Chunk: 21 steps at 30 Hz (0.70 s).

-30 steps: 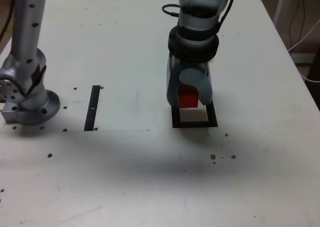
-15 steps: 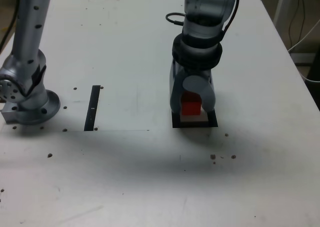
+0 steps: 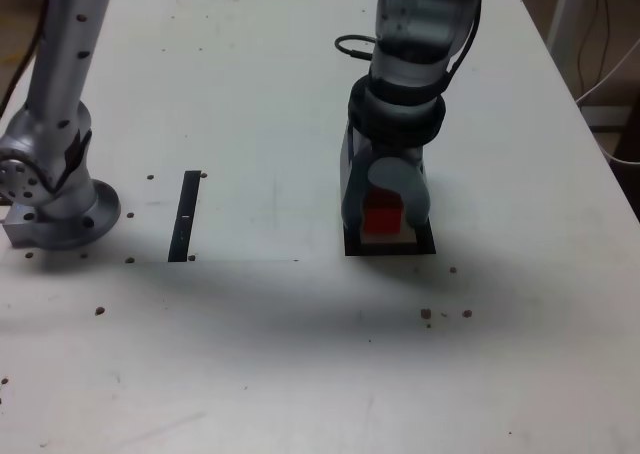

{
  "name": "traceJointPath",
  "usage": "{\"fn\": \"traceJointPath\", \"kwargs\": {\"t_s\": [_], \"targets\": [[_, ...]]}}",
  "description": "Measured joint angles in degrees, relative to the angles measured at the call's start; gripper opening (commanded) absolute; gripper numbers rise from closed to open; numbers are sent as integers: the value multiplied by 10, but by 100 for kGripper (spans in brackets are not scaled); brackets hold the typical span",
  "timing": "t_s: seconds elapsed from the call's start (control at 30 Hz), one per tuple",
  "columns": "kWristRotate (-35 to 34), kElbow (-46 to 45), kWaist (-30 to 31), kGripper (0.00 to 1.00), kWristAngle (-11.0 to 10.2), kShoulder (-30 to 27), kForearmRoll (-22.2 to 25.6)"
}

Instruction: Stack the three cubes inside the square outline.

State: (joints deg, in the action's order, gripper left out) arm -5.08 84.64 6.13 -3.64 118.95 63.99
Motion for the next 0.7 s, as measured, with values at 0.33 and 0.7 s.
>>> {"fn": "traceJointPath", "kwargs": {"t_s": [0.33,0.7], "targets": [[3,0,0,45,5,0,0],[11,0,0,99,-5,0,-4]]}}
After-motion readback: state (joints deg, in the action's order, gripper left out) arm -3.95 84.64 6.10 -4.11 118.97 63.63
